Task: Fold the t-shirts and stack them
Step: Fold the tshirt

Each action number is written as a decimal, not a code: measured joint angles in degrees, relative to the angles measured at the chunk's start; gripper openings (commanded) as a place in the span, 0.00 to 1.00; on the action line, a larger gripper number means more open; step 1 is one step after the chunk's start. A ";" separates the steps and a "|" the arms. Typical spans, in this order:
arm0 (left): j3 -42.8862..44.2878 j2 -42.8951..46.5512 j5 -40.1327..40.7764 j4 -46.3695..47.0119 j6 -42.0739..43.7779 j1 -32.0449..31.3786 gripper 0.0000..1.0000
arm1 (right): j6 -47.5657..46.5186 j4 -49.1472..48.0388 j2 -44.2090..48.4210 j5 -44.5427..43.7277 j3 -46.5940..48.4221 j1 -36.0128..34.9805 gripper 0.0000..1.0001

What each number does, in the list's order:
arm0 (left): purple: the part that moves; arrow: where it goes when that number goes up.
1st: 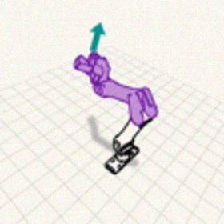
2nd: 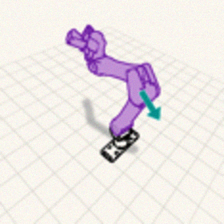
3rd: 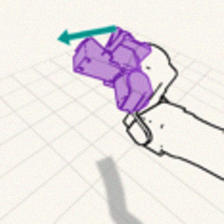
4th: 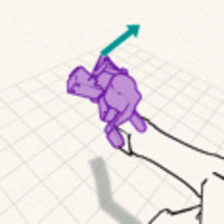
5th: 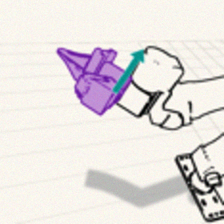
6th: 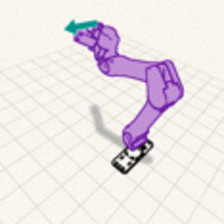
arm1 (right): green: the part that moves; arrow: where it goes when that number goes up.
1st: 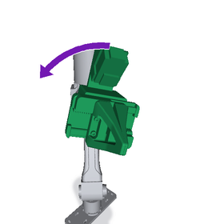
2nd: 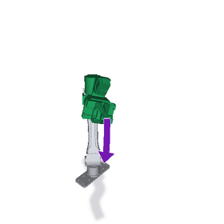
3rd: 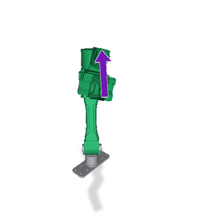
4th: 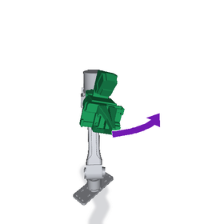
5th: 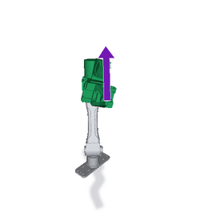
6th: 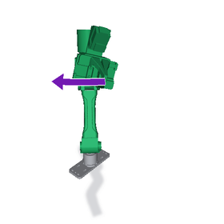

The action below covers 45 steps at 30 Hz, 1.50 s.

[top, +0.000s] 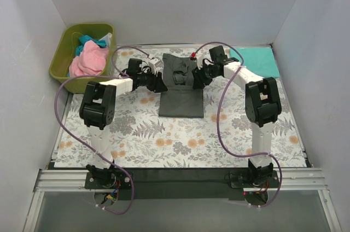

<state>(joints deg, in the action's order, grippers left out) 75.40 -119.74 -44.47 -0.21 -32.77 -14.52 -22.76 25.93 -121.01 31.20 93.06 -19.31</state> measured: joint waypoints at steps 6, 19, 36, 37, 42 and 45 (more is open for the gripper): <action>-9.77 15.91 -1.62 -5.14 9.09 1.29 0.45 | -3.54 2.05 14.12 -0.76 -6.19 -0.70 0.45; -37.79 36.52 0.55 -3.93 42.47 -6.25 0.48 | -20.24 -2.89 29.86 -20.00 -37.99 -18.62 0.48; -42.32 29.11 8.44 12.92 53.77 -11.37 0.36 | -29.03 -14.53 29.07 -26.58 -44.13 -19.02 0.40; -42.25 28.70 8.63 13.53 54.14 -11.37 0.31 | -29.16 -14.95 29.07 -26.58 -44.22 -19.04 0.40; -42.25 28.00 9.92 14.45 55.49 -11.47 0.21 | -29.83 -17.07 29.16 -26.60 -45.13 -19.08 0.31; -42.25 27.45 10.21 14.93 55.56 -11.47 0.11 | -30.34 -17.29 28.72 -26.62 -45.29 -19.08 0.04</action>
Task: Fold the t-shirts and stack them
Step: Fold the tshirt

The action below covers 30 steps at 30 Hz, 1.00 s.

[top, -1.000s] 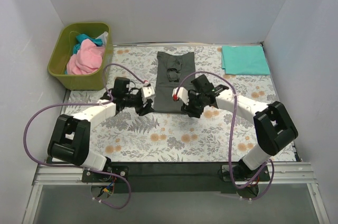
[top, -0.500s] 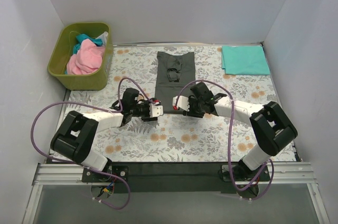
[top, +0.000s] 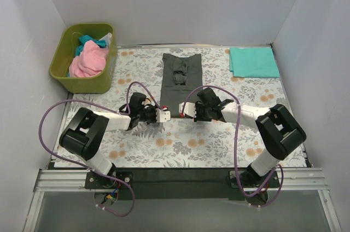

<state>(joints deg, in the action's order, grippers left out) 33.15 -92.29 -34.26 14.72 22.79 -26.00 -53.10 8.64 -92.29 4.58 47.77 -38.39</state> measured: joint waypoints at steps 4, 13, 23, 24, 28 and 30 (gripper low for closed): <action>0.04 -0.33 0.50 0.33 -0.66 0.00 0.00 | 0.31 -0.72 -0.44 -0.24 0.00 -0.04 0.01; 0.07 8.39 -0.24 -11.52 -1.18 -2.82 0.00 | 3.17 6.97 5.84 3.56 -0.04 -1.01 0.01; -1.66 34.18 -8.68 -35.30 -5.92 -4.83 0.00 | 8.37 23.21 23.17 14.36 -2.71 -5.88 0.01; -1.66 36.57 -9.42 -37.53 -6.82 -4.90 0.00 | 8.33 24.98 23.78 15.26 -2.71 -5.84 0.01; -1.18 42.49 -10.97 -44.11 -10.56 -5.22 0.00 | 7.85 30.45 24.37 18.14 -1.57 -5.25 0.01; -0.31 42.51 -10.60 -45.79 -12.35 -5.27 0.00 | 7.67 32.15 24.00 18.78 0.52 -4.70 0.01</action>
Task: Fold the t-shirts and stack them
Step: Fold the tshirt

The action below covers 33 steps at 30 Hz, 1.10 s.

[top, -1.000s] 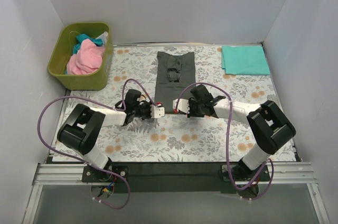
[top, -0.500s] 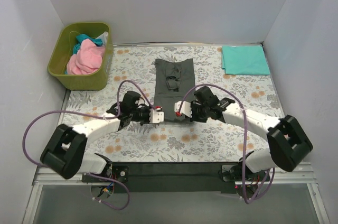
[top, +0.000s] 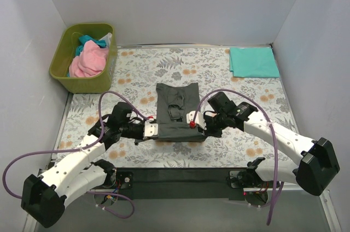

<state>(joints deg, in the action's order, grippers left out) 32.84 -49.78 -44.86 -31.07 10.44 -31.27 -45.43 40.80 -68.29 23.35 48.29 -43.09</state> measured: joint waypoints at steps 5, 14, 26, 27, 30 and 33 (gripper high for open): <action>1.95 -1.66 1.40 -0.74 -2.54 0.59 0.00 | -1.05 1.11 -2.19 -0.24 6.08 1.97 0.01; 9.81 -13.49 0.61 3.02 -3.21 10.01 0.00 | -5.05 2.25 -9.53 -0.55 13.68 6.56 0.01; 28.37 -41.09 -0.20 15.65 -3.89 16.96 0.00 | -12.15 2.38 -30.53 0.68 34.86 16.09 0.01; 30.82 -44.63 -0.11 16.81 -4.44 17.22 0.00 | -12.63 2.34 -32.98 0.87 36.57 16.92 0.01; 36.94 -53.86 0.52 20.92 -6.58 17.64 0.00 | -13.60 2.60 -40.65 1.49 42.38 19.19 0.01; 41.99 -62.20 1.70 24.28 -8.59 17.77 0.00 | -13.88 2.25 -49.13 1.86 49.09 21.09 0.01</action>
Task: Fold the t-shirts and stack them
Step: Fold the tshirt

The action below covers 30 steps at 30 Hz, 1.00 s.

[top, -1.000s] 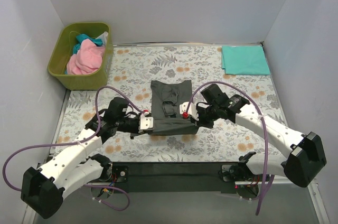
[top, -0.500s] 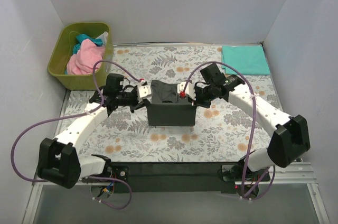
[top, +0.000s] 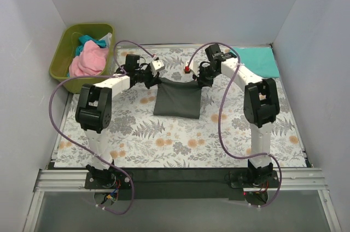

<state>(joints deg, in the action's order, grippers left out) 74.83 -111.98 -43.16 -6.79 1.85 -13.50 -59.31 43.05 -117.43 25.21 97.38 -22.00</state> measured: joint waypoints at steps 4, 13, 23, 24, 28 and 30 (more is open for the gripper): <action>4.48 -8.74 2.14 2.67 -2.16 0.04 0.00 | 0.33 -1.20 -10.38 -0.04 8.11 1.36 0.01; 4.83 -12.09 3.65 5.90 -4.35 0.20 0.00 | 2.56 -2.93 -17.18 0.52 14.45 1.70 0.01; -16.09 5.70 0.35 -2.86 0.26 -2.75 0.00 | 5.40 -5.81 -1.46 3.89 -10.49 -1.46 0.01; -19.34 8.94 0.04 -4.35 0.35 -3.41 0.00 | 6.25 -5.62 0.87 4.61 -14.03 -2.21 0.01; -30.18 21.03 -1.25 -8.96 0.39 -5.97 0.05 | 9.77 -5.46 11.91 6.75 -29.18 -5.62 0.11; -33.14 25.07 -1.62 -10.86 0.24 -6.82 0.10 | 11.80 -4.81 17.33 7.63 -35.28 -7.52 0.24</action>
<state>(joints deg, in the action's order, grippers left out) 41.69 -86.91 -44.77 -17.65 2.09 -20.32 -47.51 38.24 -100.09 32.84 62.11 -29.52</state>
